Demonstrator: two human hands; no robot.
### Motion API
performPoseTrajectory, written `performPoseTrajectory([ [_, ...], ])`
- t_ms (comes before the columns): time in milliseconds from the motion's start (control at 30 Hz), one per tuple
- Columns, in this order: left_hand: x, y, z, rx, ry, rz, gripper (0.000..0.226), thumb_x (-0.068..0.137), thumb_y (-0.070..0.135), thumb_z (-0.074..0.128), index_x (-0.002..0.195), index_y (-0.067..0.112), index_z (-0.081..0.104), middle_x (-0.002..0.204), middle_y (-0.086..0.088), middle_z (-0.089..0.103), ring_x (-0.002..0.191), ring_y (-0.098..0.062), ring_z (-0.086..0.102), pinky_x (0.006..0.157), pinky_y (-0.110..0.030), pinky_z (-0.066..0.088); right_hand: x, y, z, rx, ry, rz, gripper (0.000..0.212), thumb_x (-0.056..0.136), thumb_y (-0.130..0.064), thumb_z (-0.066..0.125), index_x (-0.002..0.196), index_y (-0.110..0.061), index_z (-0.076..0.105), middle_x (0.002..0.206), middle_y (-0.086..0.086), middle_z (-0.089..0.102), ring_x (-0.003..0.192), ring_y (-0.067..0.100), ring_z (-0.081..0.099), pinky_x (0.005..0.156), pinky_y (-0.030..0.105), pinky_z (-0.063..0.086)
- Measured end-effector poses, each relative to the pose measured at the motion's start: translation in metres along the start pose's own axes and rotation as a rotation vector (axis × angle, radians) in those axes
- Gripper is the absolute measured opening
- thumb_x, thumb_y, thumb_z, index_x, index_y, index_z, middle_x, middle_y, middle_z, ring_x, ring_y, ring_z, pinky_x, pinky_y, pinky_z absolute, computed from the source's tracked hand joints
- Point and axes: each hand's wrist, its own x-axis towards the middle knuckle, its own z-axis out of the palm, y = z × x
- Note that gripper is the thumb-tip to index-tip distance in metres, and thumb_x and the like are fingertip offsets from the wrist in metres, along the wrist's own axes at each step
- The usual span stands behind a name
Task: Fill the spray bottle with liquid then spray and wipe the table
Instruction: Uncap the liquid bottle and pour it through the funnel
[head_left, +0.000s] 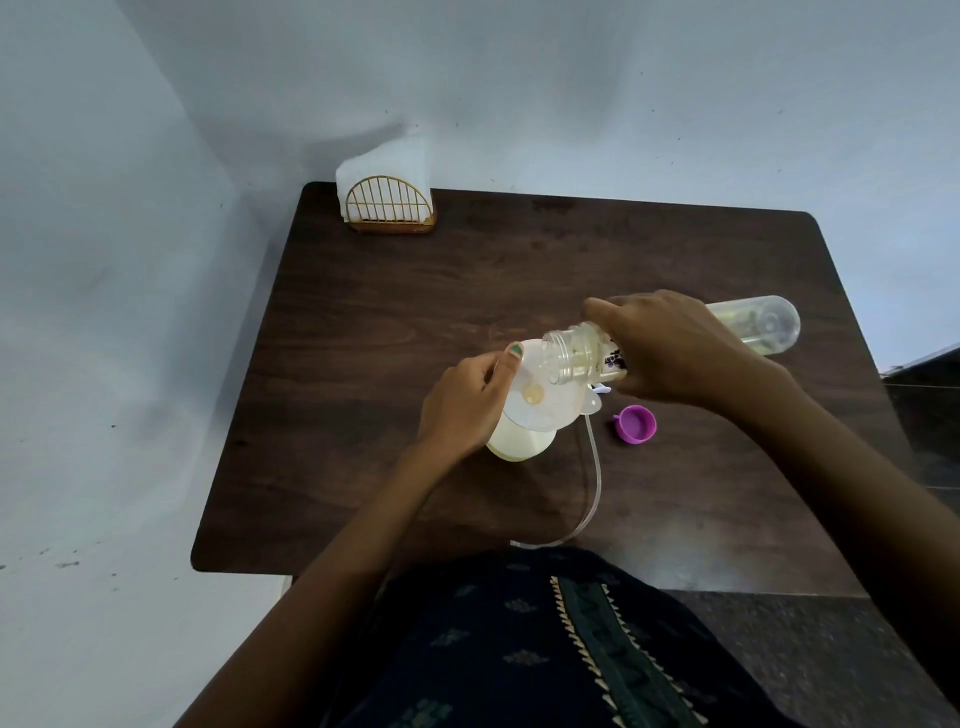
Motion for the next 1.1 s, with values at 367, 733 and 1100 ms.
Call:
performPoseTrajectory([
  [367, -0.0008, 0.0007, -0.0003, -0.012, 0.004, 0.002, 0.048, 0.099, 0.051, 0.033, 0.062, 0.026, 0.049, 0.059, 0.007, 0.051, 0.072, -0.022, 0.063, 0.061, -0.031, 0.038, 0.0003, 0.002, 0.0021, -0.009, 0.018, -0.002, 0.036, 0.076, -0.025, 0.072, 0.103, -0.015, 0.051, 0.088, 0.003, 0.067, 0.074, 0.026, 0.06, 0.059, 0.027, 0.03],
  [733, -0.0013, 0.0022, -0.0009, -0.002, 0.0, -0.005, 0.049, 0.098, 0.052, 0.033, 0.06, 0.024, 0.046, 0.059, 0.006, 0.051, 0.069, -0.022, 0.061, 0.061, -0.032, 0.038, 0.0012, 0.0037, 0.0047, -0.012, 0.018, -0.007, 0.037, 0.075, -0.025, 0.072, 0.103, -0.016, 0.051, 0.086, 0.002, 0.066, 0.073, 0.025, 0.061, 0.06, 0.027, 0.033],
  [1100, 0.0007, -0.002, 0.0002, -0.003, -0.018, -0.021, 0.045, 0.098, 0.052, 0.033, 0.067, 0.026, 0.052, 0.065, 0.008, 0.053, 0.071, -0.018, 0.06, 0.064, -0.034, 0.043, 0.0022, 0.0038, 0.0058, -0.014, 0.009, -0.008, 0.036, 0.075, -0.025, 0.072, 0.103, -0.016, 0.051, 0.086, 0.002, 0.066, 0.074, 0.024, 0.061, 0.059, 0.028, 0.038],
])
